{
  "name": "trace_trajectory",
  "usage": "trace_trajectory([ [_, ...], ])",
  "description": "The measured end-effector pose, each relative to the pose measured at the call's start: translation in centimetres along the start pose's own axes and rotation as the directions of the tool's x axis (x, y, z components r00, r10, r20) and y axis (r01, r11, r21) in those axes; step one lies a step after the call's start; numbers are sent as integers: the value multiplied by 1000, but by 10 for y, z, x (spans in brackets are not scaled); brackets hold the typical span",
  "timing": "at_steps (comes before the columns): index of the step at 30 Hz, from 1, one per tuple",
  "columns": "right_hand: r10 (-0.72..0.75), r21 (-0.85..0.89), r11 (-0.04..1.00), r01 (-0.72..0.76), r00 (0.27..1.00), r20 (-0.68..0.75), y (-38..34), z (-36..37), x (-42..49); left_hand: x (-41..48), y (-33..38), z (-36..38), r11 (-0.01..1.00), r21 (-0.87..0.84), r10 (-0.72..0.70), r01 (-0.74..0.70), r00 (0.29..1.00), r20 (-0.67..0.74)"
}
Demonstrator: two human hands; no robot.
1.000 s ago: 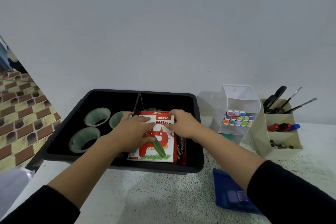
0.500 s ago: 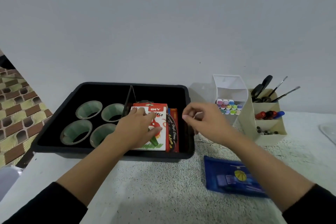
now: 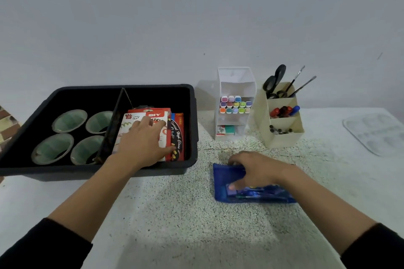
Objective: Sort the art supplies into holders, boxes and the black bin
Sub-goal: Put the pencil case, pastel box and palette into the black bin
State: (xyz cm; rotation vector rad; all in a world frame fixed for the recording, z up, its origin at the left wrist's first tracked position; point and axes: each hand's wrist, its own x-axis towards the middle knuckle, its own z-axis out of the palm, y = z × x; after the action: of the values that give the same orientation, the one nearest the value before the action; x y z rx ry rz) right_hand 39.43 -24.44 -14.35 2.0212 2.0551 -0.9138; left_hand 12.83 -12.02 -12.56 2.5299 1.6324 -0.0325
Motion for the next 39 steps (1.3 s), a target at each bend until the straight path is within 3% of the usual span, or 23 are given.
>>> trace_trajectory([
  [9,-270,213,936,280,960,-73,3,-21,-19,2,7,-2,999,13,-49,49,998,40],
  [12,-362,330,856,399,917,-171,-13,-50,-33,3,10,-3,996,55,-76,73,995,59],
  [15,-424,370,752,546,830,-363,-30,-80,-31,4,10,-5,996,59,-78,74,995,68],
  [22,-314,359,545,758,582,-750,-87,-134,-2,0,-3,-12,997,70,-30,27,999,32],
  [27,-217,356,447,821,485,-847,-117,-146,35,-1,-9,-7,999,33,-11,11,1000,-6],
  [30,-348,248,524,814,471,-811,-117,-144,57,1,-11,-5,999,41,0,1,999,-34],
  [34,-553,-31,730,683,562,-615,-92,-122,72,5,-14,-5,998,59,20,-18,999,-27],
  [37,-644,-321,765,558,658,-390,-78,-100,72,6,-18,-4,999,46,25,-23,999,-43],
  [39,-635,-412,759,504,712,-300,-77,-87,72,7,-20,-4,999,35,21,-20,999,-37],
])
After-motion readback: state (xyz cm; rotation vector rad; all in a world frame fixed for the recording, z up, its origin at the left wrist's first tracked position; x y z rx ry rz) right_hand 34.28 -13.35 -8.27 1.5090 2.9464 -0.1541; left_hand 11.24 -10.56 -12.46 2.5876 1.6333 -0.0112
